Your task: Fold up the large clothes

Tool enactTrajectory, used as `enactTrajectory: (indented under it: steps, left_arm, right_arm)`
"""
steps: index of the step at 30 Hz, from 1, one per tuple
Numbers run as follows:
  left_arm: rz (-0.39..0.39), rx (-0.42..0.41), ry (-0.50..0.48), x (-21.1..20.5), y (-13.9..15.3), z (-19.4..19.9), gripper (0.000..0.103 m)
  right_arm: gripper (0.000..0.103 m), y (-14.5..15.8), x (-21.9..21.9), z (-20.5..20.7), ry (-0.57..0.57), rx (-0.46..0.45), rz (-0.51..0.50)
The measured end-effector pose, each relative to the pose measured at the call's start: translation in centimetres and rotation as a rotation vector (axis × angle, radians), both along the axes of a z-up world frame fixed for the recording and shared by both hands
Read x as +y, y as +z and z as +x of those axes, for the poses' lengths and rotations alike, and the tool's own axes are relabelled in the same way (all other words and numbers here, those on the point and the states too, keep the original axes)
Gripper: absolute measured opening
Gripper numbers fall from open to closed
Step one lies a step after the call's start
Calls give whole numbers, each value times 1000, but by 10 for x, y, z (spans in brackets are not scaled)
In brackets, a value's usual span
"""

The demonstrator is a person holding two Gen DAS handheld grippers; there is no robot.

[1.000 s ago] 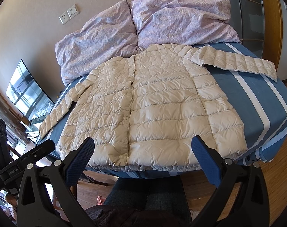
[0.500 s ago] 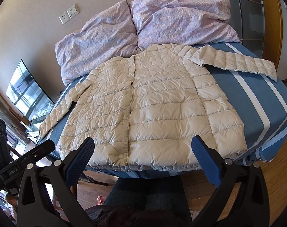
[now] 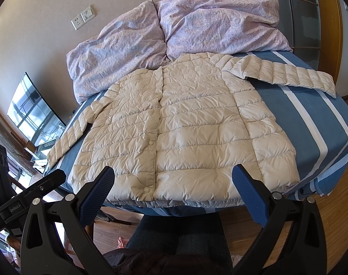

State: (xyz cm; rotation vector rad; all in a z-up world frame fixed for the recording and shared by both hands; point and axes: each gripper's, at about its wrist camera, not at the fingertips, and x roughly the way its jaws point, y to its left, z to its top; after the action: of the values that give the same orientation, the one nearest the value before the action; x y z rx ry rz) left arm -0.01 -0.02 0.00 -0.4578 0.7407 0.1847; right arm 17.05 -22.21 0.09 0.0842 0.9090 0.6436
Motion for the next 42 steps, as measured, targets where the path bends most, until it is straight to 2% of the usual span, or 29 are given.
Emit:
enactTrajectory:
  steps: [13,16,29,36,42]
  left_arm:
    - [7,3,8,1,1,3,101]
    - [8,14,13,7,3,14,101]
    - [59,128,85,57,-35,91,101]
    - [201,165,139,83,-52,139,101]
    - [270,206,176,103,-66,172,101]
  right_arm:
    - [102,-3,1,6,-3,-1,6]
    - [102,-2,1,15,-29,-14,-2]
    - [102,-38,-15,109,-207,18,-66]
    - [102,-52,-58,182,-397,11,-106]
    - [102,-69,-117,262,-585,59,-163]
